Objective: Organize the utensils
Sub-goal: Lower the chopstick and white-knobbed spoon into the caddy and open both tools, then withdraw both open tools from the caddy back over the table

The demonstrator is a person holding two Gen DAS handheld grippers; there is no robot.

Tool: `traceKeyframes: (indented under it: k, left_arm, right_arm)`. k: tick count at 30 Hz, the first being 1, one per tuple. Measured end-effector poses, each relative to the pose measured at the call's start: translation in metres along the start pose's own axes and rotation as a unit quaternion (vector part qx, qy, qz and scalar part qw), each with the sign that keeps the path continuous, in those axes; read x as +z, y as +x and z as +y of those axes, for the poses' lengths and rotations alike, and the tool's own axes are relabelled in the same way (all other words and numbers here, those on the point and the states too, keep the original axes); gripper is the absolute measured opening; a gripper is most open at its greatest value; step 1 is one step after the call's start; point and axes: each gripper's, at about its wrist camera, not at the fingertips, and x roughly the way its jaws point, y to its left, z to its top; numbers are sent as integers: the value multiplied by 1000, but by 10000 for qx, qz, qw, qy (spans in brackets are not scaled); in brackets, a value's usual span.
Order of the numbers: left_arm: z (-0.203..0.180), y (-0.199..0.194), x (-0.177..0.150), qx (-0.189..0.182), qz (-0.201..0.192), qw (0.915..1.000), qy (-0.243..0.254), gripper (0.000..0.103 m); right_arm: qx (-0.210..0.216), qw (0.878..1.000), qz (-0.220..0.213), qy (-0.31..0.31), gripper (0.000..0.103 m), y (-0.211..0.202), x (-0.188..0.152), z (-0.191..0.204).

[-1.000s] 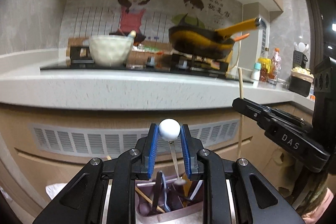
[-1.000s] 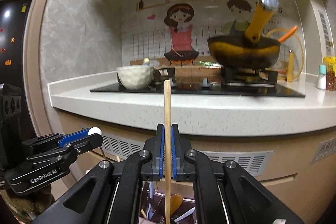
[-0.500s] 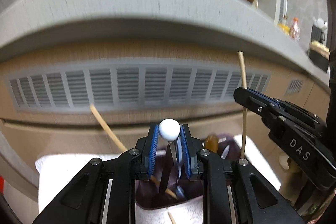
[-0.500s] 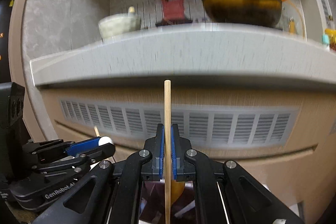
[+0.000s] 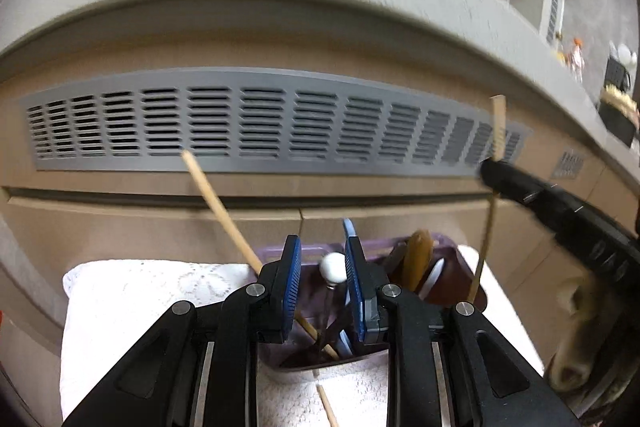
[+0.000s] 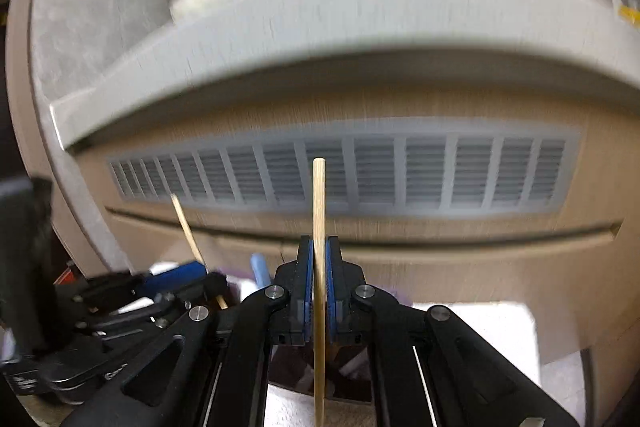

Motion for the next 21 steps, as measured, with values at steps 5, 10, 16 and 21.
traceKeyframes:
  k: [5,10,16,21]
  left_arm:
    - [14,-27,-12,-30,-127,9994,-319,39]
    - [25,-45,-34,-6,4,9993,-378,40]
    - [33,-49,-72,65,458,9983,-360,49]
    - [31,-36,-109,51,1152,9927,-355,50]
  right_arm:
    - [-89,9985,-430,-316,6,-30,22,9]
    - [-420,9939,-870,-534,6,-34,36,13]
    - [-498,9958,-583,-502,6,-1,31,18]
    - [-471,9975,415,-317,7,38,-4,9]
